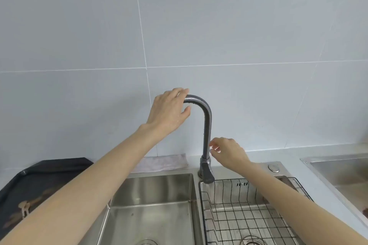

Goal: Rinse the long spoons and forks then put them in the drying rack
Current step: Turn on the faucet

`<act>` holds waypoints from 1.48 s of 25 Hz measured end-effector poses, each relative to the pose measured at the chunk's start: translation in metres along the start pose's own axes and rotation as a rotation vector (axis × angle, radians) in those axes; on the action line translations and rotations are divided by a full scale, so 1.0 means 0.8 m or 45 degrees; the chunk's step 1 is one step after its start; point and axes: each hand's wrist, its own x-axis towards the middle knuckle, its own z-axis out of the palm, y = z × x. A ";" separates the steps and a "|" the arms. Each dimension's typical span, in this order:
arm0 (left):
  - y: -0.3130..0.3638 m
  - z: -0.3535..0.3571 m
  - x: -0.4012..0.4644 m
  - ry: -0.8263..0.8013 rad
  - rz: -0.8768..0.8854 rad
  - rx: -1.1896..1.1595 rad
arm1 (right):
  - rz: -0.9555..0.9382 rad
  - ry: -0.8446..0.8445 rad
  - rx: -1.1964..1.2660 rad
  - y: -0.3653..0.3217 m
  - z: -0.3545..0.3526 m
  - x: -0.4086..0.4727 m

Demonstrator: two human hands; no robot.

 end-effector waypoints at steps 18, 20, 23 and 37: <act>-0.017 0.070 0.024 0.089 -0.006 0.086 | 0.102 -0.058 0.109 0.037 0.102 0.026; -0.017 0.072 0.023 0.086 -0.008 0.086 | 0.088 -0.077 0.098 0.038 0.101 0.023; -0.018 0.071 0.024 0.100 -0.003 0.090 | 0.078 -0.093 0.088 0.039 0.102 0.019; -0.018 0.073 0.020 0.122 0.010 0.094 | 0.075 -0.090 0.066 0.039 0.105 0.009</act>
